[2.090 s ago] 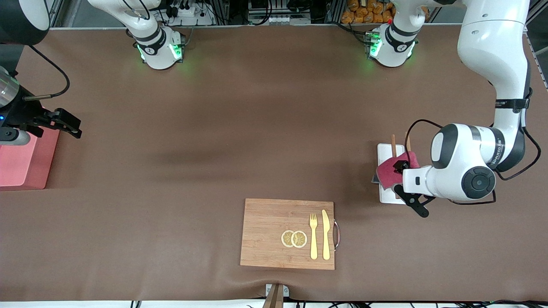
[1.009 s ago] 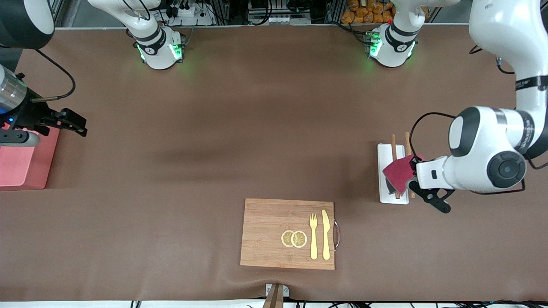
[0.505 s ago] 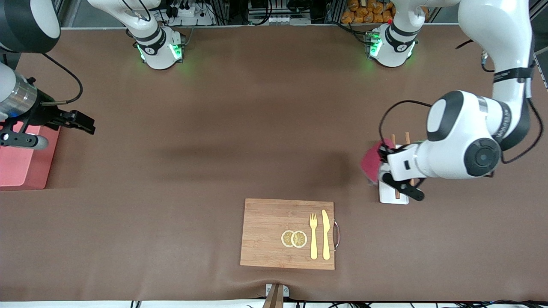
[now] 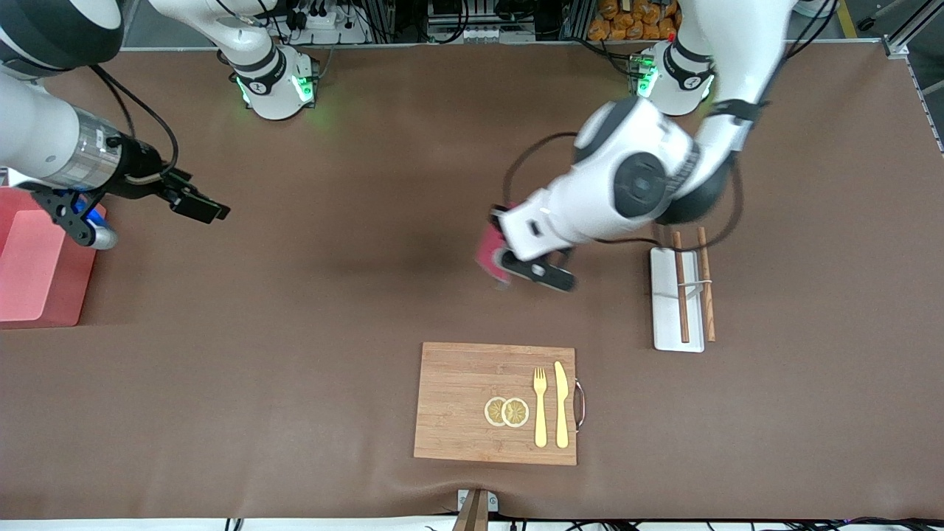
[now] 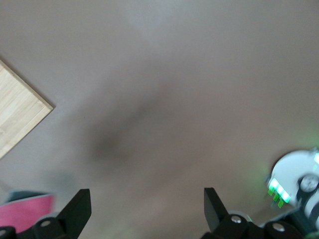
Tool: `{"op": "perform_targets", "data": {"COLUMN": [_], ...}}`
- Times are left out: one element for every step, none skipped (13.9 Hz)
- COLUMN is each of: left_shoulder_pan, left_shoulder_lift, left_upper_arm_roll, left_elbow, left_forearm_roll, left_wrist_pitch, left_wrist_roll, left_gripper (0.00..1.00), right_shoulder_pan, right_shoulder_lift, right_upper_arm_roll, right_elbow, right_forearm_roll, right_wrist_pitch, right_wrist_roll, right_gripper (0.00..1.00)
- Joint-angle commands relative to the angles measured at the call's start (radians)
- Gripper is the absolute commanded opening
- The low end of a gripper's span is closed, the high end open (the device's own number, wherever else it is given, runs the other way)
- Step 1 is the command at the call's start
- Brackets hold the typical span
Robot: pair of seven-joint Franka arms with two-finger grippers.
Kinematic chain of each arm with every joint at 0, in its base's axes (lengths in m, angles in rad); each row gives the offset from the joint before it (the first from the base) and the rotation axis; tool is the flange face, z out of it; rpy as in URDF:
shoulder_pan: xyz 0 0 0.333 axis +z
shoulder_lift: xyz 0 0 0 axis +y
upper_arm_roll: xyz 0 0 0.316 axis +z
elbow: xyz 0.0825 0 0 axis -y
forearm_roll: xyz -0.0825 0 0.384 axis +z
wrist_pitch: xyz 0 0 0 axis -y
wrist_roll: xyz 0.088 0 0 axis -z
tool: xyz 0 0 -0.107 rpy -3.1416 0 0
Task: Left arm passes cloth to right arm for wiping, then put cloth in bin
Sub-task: 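Carry the cloth with the left gripper while the right gripper approaches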
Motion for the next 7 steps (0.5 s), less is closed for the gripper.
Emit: {"op": "perform_targets", "data": {"left_shoulder_pan": [-0.072,-0.1,-0.12,-0.137,-0.148,-0.163,-0.169], "left_shoulder_lift": [0.021,0.019,0.021,0.021,0.016,0.01,0.004], "left_upper_arm_roll": [0.005,0.007,0.005,0.005,0.004,0.001,-0.002], "left_elbow": [0.044,0.044,0.044,0.044,0.044,0.045,0.045], "left_forearm_roll": [-0.083,-0.118,-0.166,-0.209,-0.247,-0.281,-0.295], "left_wrist_pitch": [0.088,0.144,0.194,0.236,0.259,0.279,0.3], "left_wrist_roll": [-0.101,-0.118,-0.133,-0.136,-0.141,-0.147,-0.162], "left_gripper": [0.0,0.0,0.0,0.0,0.0,0.0,0.0], "right_shoulder_pan": [0.015,0.021,0.026,0.038,0.053,0.07,0.081], "right_shoulder_lift": [0.04,0.057,0.08,0.106,0.129,0.15,0.164], "right_upper_arm_roll": [-0.009,-0.009,-0.009,-0.009,-0.009,-0.009,-0.009], "right_elbow": [0.014,0.014,0.014,0.013,0.01,0.008,0.005], "right_forearm_roll": [0.129,0.164,0.213,0.263,0.296,0.317,0.342], "right_wrist_pitch": [-0.035,-0.036,-0.036,-0.036,-0.03,-0.023,-0.01], "right_wrist_roll": [0.227,0.288,0.359,0.434,0.483,0.511,0.522], "right_gripper": [1.0,1.0,1.0,1.0,1.0,1.0,1.0]}}
